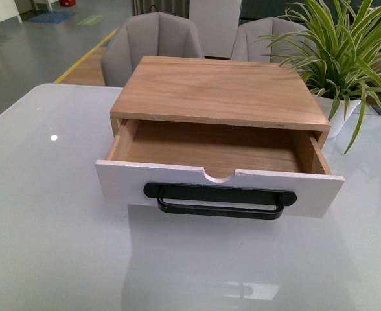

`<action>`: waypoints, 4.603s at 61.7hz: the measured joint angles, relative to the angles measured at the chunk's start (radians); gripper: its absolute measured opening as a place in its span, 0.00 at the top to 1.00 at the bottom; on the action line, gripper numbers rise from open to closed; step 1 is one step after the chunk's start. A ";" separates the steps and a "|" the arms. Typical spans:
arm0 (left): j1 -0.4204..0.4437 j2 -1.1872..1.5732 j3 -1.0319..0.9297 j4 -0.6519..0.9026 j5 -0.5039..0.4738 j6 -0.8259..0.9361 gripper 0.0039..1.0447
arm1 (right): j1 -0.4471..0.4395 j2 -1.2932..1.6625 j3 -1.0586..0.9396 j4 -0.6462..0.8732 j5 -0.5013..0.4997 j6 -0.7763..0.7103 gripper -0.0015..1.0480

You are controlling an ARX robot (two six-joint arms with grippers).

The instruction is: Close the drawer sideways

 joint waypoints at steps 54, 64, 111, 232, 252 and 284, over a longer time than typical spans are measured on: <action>-0.002 0.047 0.035 -0.106 0.044 0.011 0.08 | -0.046 0.127 0.039 -0.080 -0.229 -0.140 0.09; -0.185 0.397 0.088 -0.066 -0.008 0.063 0.08 | -0.066 0.442 0.079 0.136 -0.345 -0.343 0.09; -0.517 1.711 0.460 0.782 0.130 0.489 0.08 | 0.232 1.462 0.359 0.464 -0.309 -1.001 0.09; -0.516 2.011 0.690 0.752 0.341 0.643 0.08 | 0.303 1.819 0.545 0.526 -0.335 -1.133 0.09; -0.510 2.029 0.715 0.735 0.344 0.648 0.08 | 0.312 1.847 0.570 0.513 -0.327 -1.139 0.09; -0.509 2.065 0.730 0.718 0.341 0.705 0.08 | 0.339 1.892 0.590 0.538 -0.289 -1.164 0.09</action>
